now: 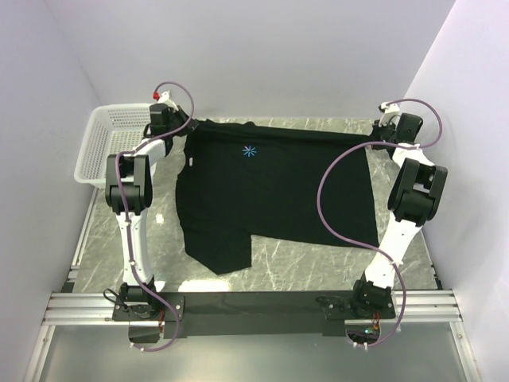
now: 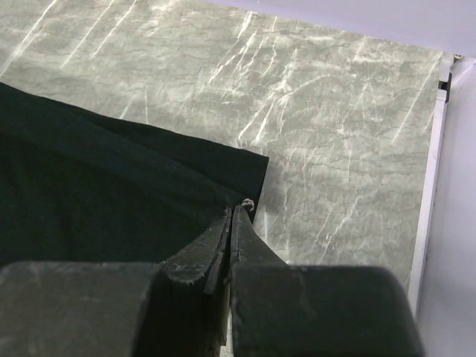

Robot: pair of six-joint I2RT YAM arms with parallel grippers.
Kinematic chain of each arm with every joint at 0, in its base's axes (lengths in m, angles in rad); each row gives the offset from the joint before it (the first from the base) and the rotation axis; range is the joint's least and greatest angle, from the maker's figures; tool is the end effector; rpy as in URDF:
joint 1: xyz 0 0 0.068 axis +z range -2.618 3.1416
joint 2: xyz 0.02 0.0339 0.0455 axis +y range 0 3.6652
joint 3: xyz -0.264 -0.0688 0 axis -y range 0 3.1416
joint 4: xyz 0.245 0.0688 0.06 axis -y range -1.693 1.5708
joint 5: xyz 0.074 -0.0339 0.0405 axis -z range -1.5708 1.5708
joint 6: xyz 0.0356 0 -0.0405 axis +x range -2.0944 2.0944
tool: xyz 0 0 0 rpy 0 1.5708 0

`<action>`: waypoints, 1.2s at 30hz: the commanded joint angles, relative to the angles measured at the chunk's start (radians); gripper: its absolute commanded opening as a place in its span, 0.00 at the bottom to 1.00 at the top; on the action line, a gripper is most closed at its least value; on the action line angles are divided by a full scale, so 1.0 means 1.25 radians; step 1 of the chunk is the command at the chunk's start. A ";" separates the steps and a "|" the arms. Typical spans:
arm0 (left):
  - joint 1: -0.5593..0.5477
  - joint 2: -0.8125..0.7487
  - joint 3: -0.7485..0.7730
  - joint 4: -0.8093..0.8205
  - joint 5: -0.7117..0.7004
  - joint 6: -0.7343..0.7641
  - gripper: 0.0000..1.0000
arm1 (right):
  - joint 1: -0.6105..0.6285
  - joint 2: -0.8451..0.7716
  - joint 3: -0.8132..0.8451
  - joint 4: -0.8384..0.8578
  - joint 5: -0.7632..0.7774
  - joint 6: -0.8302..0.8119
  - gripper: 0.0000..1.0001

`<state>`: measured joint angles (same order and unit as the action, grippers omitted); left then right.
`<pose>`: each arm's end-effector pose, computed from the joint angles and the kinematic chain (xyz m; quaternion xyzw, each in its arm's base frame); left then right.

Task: Fold and stack the t-shirts
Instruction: Fold the tshirt

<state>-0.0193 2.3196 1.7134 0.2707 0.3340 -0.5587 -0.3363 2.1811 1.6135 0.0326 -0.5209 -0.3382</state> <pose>0.5366 -0.0220 0.1812 -0.1214 0.8005 -0.2926 0.5088 0.4782 -0.1484 0.1952 -0.1283 0.8394 0.0529 0.5254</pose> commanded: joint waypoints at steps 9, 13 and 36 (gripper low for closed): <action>-0.035 0.004 0.090 0.136 -0.034 0.241 0.02 | -0.011 -0.030 0.051 0.021 -0.004 -0.001 0.00; -0.051 0.010 0.093 0.149 -0.058 0.385 0.01 | -0.011 -0.040 0.042 0.025 -0.015 -0.003 0.00; -0.019 -0.003 -0.006 0.218 0.097 0.645 0.02 | -0.032 -0.045 0.058 0.010 -0.083 -0.026 0.00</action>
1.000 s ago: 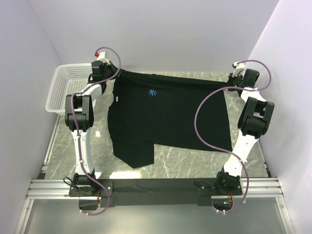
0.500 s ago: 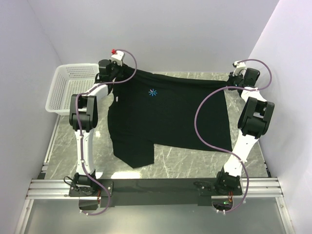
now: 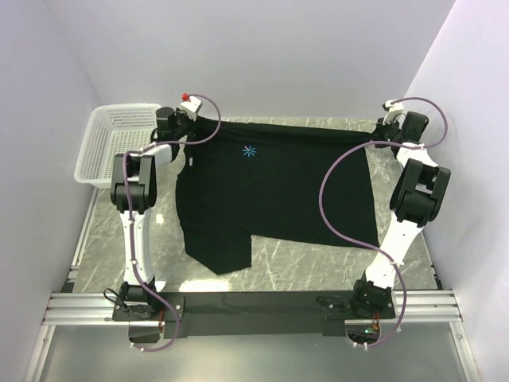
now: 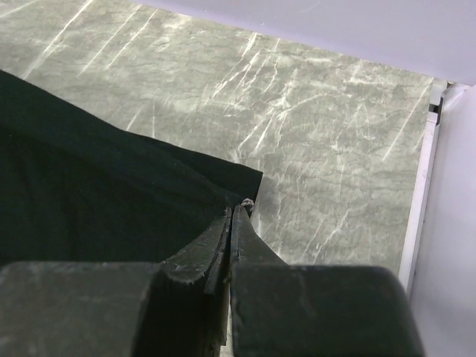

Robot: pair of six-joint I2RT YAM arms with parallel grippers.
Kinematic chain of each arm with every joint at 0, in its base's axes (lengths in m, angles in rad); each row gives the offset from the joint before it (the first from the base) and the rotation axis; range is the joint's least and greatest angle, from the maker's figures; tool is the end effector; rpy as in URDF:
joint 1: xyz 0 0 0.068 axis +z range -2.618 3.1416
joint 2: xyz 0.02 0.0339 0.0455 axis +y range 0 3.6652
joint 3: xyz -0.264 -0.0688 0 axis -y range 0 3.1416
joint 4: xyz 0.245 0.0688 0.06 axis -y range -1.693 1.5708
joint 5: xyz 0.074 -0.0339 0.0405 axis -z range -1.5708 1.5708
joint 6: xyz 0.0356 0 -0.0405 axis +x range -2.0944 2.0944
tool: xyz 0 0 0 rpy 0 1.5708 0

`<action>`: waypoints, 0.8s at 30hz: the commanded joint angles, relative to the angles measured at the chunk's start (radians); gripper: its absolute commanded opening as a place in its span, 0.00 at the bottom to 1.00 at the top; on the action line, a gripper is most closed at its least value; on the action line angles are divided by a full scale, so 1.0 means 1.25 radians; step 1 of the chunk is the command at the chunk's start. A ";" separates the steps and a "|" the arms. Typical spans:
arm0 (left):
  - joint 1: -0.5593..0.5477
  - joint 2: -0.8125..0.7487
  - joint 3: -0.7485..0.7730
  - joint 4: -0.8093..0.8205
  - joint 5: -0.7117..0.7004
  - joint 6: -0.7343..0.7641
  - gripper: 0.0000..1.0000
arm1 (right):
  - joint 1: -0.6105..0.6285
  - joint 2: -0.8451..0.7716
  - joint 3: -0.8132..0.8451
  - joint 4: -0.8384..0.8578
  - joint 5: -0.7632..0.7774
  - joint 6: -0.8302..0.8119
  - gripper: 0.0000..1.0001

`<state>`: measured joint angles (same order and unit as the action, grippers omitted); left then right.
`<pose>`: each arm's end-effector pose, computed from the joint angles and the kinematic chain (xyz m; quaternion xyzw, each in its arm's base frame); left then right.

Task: Fold and stack the t-shirts
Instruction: Fold the tshirt

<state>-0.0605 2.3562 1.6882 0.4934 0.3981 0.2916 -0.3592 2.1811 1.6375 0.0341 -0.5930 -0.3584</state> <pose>0.5395 -0.0465 0.1770 0.2567 0.7171 -0.0778 0.6433 0.4773 -0.1580 0.2040 -0.1475 0.8249 0.0660 0.5417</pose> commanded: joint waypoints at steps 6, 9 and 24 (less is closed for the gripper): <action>0.015 -0.017 0.064 -0.029 0.033 -0.149 0.05 | -0.012 -0.049 0.025 0.011 -0.031 0.008 0.00; 0.019 -0.022 0.058 -0.022 0.042 -0.195 0.02 | -0.012 -0.050 0.022 0.008 -0.036 0.006 0.00; 0.037 -0.096 -0.034 0.064 0.079 -0.302 0.01 | -0.012 -0.064 0.012 -0.021 -0.052 -0.023 0.00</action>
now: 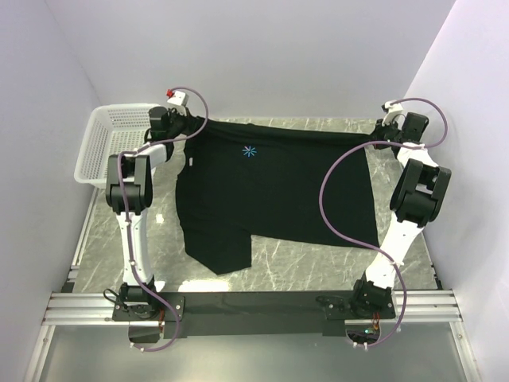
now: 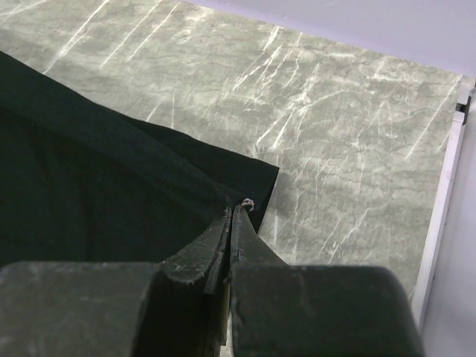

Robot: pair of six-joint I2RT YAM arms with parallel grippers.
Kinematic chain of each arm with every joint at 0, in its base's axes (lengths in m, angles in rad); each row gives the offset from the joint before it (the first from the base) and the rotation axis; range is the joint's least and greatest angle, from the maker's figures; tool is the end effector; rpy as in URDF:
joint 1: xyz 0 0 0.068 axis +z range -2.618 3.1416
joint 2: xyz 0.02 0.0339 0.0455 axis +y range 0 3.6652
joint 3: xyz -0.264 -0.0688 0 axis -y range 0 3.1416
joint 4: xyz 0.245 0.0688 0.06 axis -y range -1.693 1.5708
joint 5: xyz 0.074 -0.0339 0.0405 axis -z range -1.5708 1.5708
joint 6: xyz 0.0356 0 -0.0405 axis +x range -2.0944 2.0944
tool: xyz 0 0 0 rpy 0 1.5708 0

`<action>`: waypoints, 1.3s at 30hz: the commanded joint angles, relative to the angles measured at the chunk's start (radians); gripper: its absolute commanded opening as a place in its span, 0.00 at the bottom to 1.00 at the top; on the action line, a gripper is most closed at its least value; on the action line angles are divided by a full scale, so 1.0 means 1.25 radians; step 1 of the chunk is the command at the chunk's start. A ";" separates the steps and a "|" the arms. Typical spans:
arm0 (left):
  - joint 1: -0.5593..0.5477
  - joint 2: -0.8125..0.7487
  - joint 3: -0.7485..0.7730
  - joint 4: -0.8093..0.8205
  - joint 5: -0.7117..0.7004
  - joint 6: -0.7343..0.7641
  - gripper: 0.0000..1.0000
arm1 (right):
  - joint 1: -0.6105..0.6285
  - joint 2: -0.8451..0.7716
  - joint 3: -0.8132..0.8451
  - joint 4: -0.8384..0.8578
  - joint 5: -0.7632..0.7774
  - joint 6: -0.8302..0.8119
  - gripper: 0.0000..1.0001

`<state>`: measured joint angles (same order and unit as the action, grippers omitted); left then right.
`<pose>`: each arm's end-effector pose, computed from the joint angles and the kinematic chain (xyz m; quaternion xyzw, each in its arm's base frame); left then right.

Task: Fold and stack the t-shirts
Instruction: Fold the tshirt

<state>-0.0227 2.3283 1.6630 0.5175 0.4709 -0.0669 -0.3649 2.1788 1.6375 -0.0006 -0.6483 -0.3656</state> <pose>0.5353 -0.0283 0.1857 0.1360 0.7397 -0.2049 0.6264 0.4742 -0.1581 0.2026 -0.1570 0.8252 0.0924 0.5347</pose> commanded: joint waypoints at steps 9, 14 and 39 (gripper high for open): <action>0.008 -0.109 -0.081 0.077 0.026 -0.023 0.01 | -0.011 -0.074 -0.005 0.007 0.029 -0.023 0.00; 0.008 -0.116 -0.090 0.074 0.031 -0.021 0.01 | -0.012 -0.075 -0.009 -0.020 0.033 -0.035 0.00; 0.008 -0.148 -0.141 0.040 0.027 -0.008 0.01 | -0.012 -0.095 -0.062 -0.039 0.054 -0.055 0.00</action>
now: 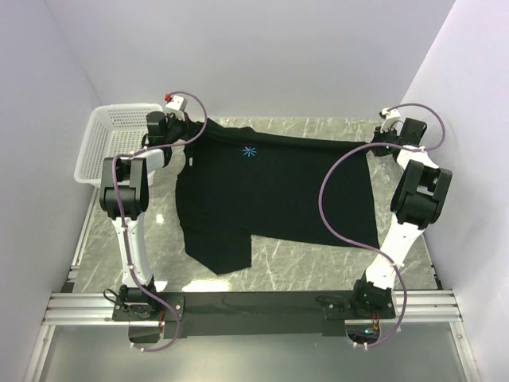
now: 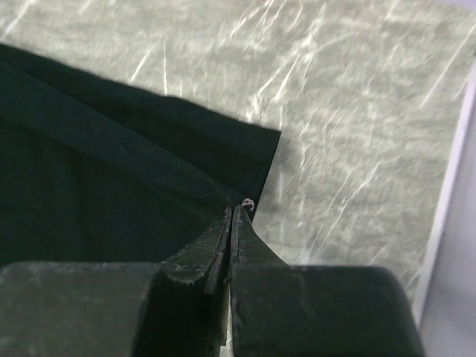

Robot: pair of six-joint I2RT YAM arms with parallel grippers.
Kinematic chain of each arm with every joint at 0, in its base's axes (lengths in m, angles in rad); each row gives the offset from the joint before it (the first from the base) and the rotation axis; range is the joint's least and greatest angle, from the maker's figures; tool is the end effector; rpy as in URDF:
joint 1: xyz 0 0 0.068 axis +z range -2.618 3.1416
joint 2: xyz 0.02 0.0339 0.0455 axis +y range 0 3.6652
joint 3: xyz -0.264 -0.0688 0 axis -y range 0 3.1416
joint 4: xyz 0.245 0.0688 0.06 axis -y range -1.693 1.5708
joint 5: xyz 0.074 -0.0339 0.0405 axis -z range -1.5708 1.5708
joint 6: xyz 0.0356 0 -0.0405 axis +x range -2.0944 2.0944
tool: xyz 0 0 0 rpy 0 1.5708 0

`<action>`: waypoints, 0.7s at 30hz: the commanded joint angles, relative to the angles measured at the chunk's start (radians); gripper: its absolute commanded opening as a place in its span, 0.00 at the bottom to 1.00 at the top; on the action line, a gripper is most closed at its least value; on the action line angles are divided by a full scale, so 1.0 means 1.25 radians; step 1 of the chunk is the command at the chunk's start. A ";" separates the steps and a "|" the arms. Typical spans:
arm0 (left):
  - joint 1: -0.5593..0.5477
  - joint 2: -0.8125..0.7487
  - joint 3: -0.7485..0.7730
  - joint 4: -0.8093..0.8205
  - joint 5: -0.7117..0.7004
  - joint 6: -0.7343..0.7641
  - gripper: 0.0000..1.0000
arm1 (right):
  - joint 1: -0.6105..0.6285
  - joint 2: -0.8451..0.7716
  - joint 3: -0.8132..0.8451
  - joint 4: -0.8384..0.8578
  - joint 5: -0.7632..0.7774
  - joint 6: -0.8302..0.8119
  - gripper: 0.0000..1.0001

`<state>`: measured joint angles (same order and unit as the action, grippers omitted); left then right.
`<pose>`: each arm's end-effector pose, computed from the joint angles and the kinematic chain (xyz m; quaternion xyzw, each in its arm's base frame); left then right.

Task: Fold and stack the t-shirts
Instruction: Fold the tshirt

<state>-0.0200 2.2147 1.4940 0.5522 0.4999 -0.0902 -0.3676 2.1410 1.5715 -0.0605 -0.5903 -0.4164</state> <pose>0.5055 -0.0272 0.1904 0.1335 0.7455 -0.2231 0.6137 0.4596 -0.1558 0.1931 -0.1526 0.8494 0.0740 0.4998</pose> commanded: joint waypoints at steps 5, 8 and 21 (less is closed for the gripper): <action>0.006 -0.060 -0.009 -0.013 0.005 0.016 0.05 | -0.010 -0.072 -0.018 -0.001 0.007 -0.025 0.00; 0.006 -0.068 -0.022 -0.022 0.001 0.019 0.07 | -0.010 -0.072 -0.020 -0.006 0.012 -0.029 0.01; 0.010 -0.182 -0.139 0.036 -0.007 0.005 0.68 | -0.025 -0.130 -0.051 -0.006 0.001 -0.028 0.48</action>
<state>-0.0158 2.0907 1.3384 0.4957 0.4854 -0.0677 -0.3798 2.0930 1.5188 -0.0959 -0.5739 -0.4480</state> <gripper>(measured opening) 0.652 0.469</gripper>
